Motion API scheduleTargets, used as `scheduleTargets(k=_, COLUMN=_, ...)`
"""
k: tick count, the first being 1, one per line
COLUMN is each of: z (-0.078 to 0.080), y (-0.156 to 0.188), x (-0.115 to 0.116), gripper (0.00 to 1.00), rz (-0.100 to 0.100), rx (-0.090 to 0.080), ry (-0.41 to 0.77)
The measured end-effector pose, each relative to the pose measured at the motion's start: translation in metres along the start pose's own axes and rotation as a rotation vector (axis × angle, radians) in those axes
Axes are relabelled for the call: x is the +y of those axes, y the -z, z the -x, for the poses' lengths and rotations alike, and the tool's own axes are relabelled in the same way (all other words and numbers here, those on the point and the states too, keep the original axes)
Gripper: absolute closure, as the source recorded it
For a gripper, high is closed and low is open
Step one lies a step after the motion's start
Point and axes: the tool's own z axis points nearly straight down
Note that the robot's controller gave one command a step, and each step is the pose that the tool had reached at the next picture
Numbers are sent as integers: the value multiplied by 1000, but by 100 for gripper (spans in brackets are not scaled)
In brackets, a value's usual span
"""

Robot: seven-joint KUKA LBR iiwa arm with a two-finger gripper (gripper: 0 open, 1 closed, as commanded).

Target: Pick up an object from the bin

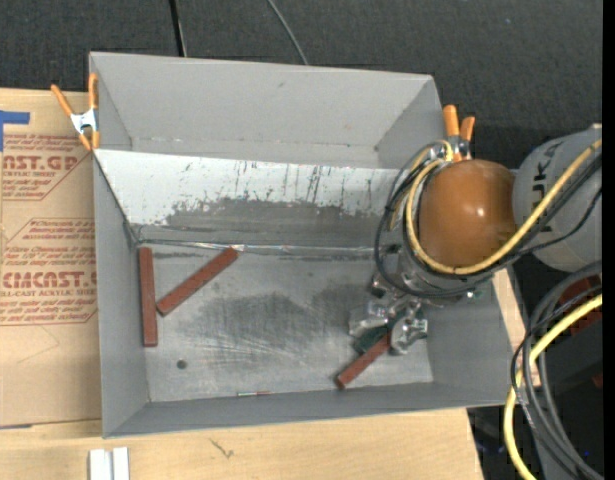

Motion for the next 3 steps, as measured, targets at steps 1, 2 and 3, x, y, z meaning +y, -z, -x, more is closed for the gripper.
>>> scheduleTargets(k=1, z=0, y=0, x=0, gripper=100, rz=0, rx=0, ry=0)
scheduleTargets(k=2, z=0, y=4, x=1, gripper=100, rz=-8, rx=-8, ry=-2)
scheduleTargets(k=3, z=3, y=31, x=2, gripper=100, rz=-13, rx=-18, ry=1)
